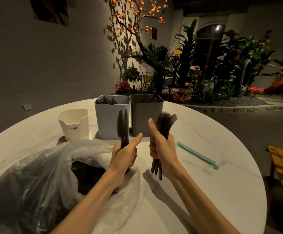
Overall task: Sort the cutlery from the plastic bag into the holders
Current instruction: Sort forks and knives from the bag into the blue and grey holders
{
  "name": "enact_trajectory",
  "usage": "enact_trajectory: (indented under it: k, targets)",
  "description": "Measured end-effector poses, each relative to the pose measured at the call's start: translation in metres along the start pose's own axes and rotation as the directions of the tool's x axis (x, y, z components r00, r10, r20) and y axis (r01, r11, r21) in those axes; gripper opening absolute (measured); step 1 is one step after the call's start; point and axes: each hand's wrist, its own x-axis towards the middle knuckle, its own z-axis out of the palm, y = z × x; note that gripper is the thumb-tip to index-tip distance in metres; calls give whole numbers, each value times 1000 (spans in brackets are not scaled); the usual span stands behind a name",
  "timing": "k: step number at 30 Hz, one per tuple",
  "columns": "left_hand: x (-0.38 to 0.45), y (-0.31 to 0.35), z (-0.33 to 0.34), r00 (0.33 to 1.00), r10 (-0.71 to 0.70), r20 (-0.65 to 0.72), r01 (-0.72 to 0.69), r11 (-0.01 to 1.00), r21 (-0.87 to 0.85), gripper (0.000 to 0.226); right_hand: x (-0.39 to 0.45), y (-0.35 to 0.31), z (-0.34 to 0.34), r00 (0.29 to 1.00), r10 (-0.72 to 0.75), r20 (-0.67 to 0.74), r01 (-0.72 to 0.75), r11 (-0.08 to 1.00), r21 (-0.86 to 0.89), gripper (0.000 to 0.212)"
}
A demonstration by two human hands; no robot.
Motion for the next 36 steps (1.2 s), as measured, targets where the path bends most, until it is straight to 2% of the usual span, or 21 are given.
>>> enact_trajectory:
  k: [2,4,6,8,11,13,16,19,23,28,33,36]
  targets:
    - [2,3,-1,999,32,-3,-32,999,-41,57,1,-6,-4,996,-92,3,92,996,15,53]
    - [3,2,-2,1000,21,11,-21,1000,-20,56,1,-5,-5,988,-149,35,151,987,-63,52]
    - [2,-2,-2,999,-30,21,29,998,47,54,0,0,-5,989,-130,63,137,983,-119,48]
    - [2,-4,-4,997,-63,45,61,997,44,51,1,2,-5,991,-124,57,129,985,-114,47]
    - [4,-4,-8,989,-13,146,14,1000,-6,36,2,-3,-8,991,-130,9,131,991,-37,53]
    - [4,-4,-10,974,-5,227,-2,999,32,28,0,-5,-8,996,-82,-39,83,996,41,56]
    - [0,-3,-8,935,-85,343,43,991,127,47,-1,-7,-6,994,-7,-108,19,994,106,58]
    - [-4,1,-6,908,-147,393,71,977,201,61,1,-10,-6,986,23,-166,3,988,152,58]
    - [-13,10,3,916,-137,378,16,952,305,37,3,-12,-7,986,0,-167,30,984,177,57]
    - [-10,5,9,962,-147,228,51,924,380,12,5,-13,-5,997,30,-73,-18,987,161,57]
    - [-3,0,5,955,-217,200,104,883,457,21,2,-14,-8,991,58,118,-73,989,127,60]
    - [-3,-4,2,954,-176,242,86,936,342,35,2,-21,-14,988,17,153,-43,984,172,63]
